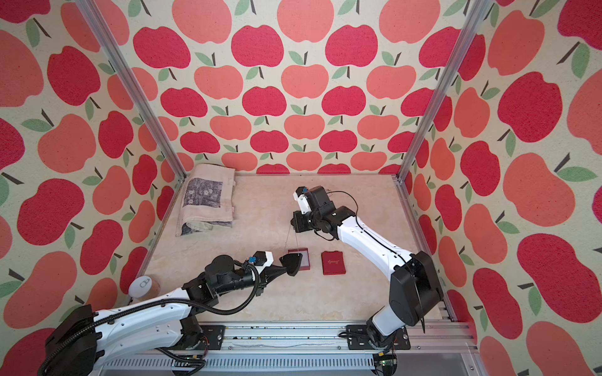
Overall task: Take the necklace out of the lift-off lid jewelry box
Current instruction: Place the necklace at the center of the board.
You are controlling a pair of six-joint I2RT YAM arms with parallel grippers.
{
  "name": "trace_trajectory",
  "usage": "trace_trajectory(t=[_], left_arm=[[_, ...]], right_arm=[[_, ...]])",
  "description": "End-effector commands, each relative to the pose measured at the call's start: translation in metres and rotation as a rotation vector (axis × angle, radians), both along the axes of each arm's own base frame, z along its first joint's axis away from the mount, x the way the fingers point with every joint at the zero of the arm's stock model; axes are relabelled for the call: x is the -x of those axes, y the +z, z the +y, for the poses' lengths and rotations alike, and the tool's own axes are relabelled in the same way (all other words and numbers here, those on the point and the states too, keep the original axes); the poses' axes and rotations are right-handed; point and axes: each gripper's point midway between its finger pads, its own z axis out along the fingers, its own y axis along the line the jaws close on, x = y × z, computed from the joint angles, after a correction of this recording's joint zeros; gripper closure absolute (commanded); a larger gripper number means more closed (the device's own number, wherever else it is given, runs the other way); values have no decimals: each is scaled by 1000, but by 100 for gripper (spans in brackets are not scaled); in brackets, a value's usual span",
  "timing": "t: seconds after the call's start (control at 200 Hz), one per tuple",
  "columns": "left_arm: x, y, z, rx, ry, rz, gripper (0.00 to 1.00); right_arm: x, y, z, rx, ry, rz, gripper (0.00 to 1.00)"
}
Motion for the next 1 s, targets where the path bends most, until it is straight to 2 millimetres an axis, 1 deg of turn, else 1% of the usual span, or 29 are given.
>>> trace_trajectory(t=[0.0, 0.105, 0.225, 0.235, 0.25, 0.415, 0.495, 0.63, 0.73, 0.83, 0.996], left_arm=[[6, 0, 5, 2, -12, -24, 100], [9, 3, 8, 14, -13, -30, 100], [10, 11, 11, 34, -5, -43, 100], [11, 1, 13, 17, -3, -31, 100], [11, -2, 14, 15, -2, -29, 100], [8, -1, 20, 17, 36, -37, 100], [-1, -3, 26, 4, 101, -35, 100], [-36, -11, 50, -27, 344, -15, 100], [-55, -19, 70, -49, 484, 32, 100], [-69, -27, 88, -68, 603, 84, 100], [-80, -38, 114, -92, 742, 140, 100]], right_arm=[[-12, 2, 1, 18, 1, -18, 86], [-18, 2, 5, 13, 3, -17, 86], [-26, 2, 11, 3, 7, -17, 86], [-27, 2, 12, 4, 8, -16, 86], [-27, 2, 13, 2, 10, -16, 86], [-36, 2, 21, -9, 20, -12, 86], [-40, 3, 25, -10, 26, -16, 86], [-50, 4, 30, -7, 35, -20, 86], [-61, 6, 34, -1, 39, -29, 86], [-73, 7, 38, 7, 40, -36, 86], [-86, 8, 47, 11, 51, -41, 86]])
